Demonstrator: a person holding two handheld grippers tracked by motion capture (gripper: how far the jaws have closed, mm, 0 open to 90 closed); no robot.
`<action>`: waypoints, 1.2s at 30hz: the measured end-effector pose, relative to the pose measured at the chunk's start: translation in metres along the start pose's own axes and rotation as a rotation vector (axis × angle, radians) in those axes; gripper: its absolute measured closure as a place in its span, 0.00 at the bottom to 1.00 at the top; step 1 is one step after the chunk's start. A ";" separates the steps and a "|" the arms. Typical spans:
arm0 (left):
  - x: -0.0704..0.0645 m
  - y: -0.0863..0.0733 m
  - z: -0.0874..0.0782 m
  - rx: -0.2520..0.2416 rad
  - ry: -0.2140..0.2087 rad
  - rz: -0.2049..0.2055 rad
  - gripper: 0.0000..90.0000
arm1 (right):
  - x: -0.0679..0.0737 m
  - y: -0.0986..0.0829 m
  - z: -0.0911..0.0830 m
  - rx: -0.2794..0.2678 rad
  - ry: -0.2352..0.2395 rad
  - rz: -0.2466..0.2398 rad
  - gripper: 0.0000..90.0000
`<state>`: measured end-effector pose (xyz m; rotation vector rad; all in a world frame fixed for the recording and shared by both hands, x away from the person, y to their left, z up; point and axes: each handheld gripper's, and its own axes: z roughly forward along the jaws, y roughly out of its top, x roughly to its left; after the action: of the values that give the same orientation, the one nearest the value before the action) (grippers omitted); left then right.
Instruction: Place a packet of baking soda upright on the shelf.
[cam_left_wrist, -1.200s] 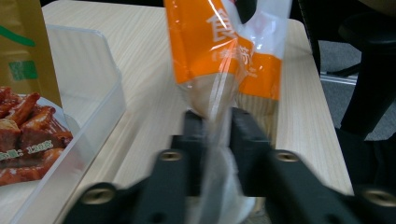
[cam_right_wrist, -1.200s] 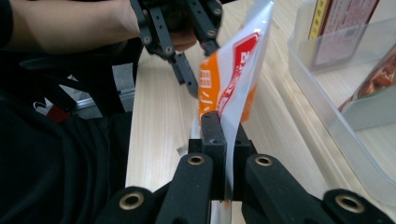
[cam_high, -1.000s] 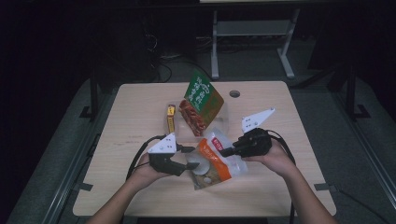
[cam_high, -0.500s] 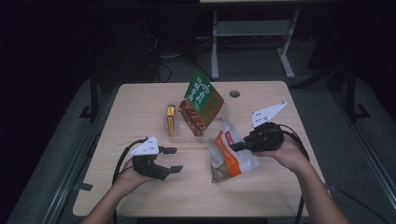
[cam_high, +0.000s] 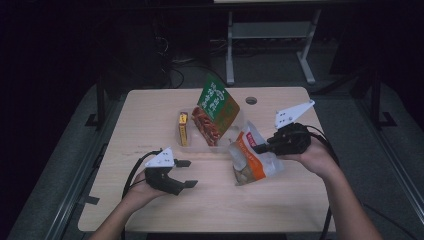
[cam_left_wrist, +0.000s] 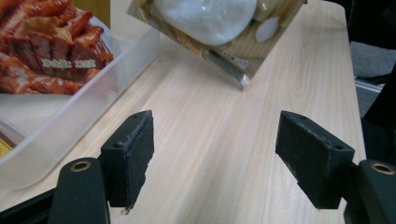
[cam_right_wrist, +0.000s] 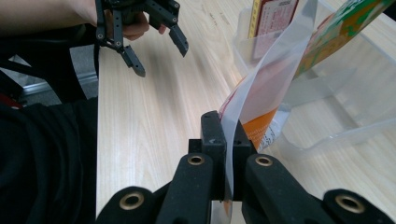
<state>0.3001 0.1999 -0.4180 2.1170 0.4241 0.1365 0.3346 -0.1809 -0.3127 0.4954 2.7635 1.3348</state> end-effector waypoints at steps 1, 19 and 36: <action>0.000 0.000 0.001 0.001 -0.002 -0.002 0.31 | -0.001 0.001 -0.001 0.004 -0.007 -0.003 1.00; -0.003 -0.001 0.008 0.036 -0.020 0.009 0.31 | -0.019 0.025 -0.023 0.057 -0.100 -0.010 1.00; -0.002 -0.001 0.009 0.041 -0.023 0.010 0.31 | -0.046 0.053 -0.027 0.092 -0.156 0.005 1.00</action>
<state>0.2998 0.1926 -0.4238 2.1591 0.4054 0.1104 0.3881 -0.1844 -0.2600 0.5846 2.7059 1.1212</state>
